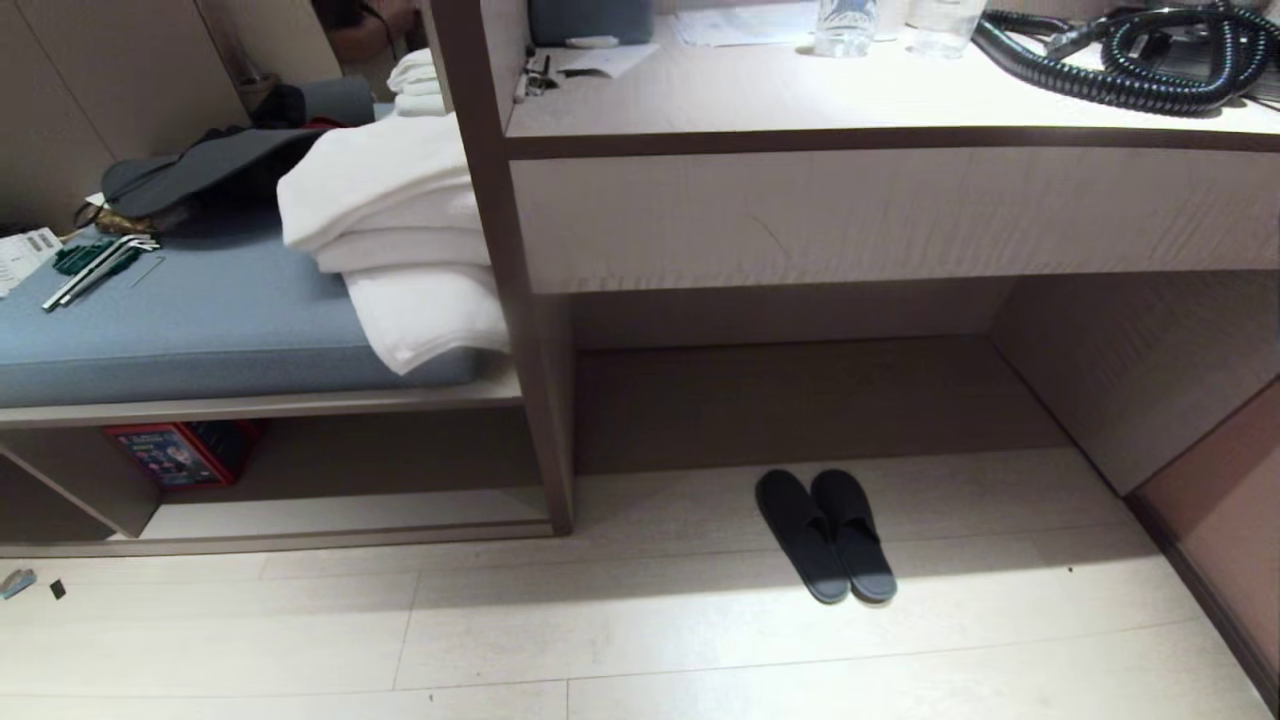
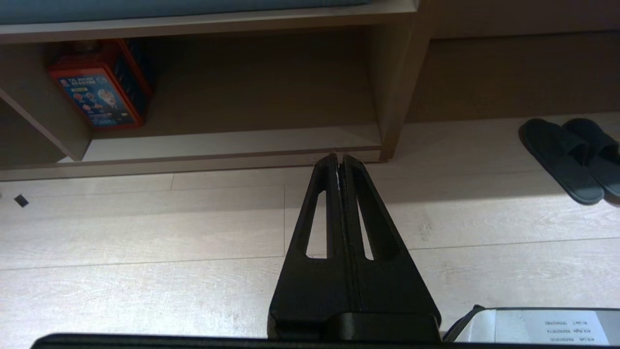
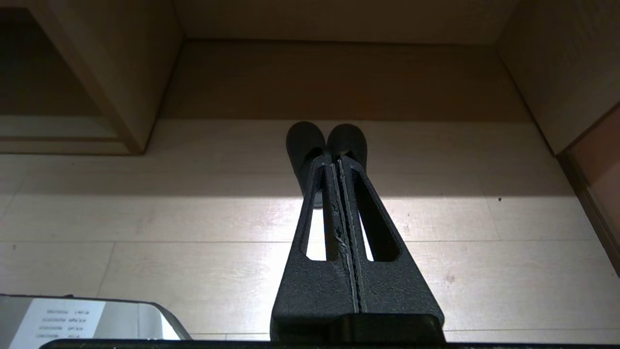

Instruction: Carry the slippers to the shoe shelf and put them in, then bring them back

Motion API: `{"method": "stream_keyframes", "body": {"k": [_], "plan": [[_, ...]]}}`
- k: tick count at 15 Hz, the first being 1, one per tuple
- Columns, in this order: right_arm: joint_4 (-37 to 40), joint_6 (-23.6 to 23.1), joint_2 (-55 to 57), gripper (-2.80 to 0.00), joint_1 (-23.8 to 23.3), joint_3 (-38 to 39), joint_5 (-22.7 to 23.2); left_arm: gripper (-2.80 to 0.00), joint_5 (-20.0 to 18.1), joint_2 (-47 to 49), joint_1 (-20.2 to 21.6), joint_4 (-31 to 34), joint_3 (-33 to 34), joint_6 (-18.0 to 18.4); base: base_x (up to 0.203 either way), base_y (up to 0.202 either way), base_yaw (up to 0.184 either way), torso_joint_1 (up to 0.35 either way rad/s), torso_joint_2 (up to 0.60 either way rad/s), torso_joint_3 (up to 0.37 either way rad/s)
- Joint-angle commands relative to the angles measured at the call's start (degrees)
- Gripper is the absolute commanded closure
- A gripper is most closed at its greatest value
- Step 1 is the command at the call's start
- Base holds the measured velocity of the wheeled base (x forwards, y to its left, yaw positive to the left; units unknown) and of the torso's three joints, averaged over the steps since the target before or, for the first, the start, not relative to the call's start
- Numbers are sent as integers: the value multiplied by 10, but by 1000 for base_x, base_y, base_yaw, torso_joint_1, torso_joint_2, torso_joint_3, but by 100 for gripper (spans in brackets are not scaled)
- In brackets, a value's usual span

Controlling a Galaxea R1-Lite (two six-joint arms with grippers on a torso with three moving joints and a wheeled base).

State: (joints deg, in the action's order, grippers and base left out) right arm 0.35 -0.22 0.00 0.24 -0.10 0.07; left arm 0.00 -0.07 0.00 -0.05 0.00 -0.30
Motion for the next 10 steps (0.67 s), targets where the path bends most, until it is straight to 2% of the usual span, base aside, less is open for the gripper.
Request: {"method": "stream_keyframes", "body": {"k": [1,10], "plan": [[0,0,1,0,0,0,0,0,0,0,0,0,0,0,0,0,0,2,2,206],[0,0,1,0,0,0,0,0,0,0,0,0,0,0,0,0,0,4,2,204]]}}
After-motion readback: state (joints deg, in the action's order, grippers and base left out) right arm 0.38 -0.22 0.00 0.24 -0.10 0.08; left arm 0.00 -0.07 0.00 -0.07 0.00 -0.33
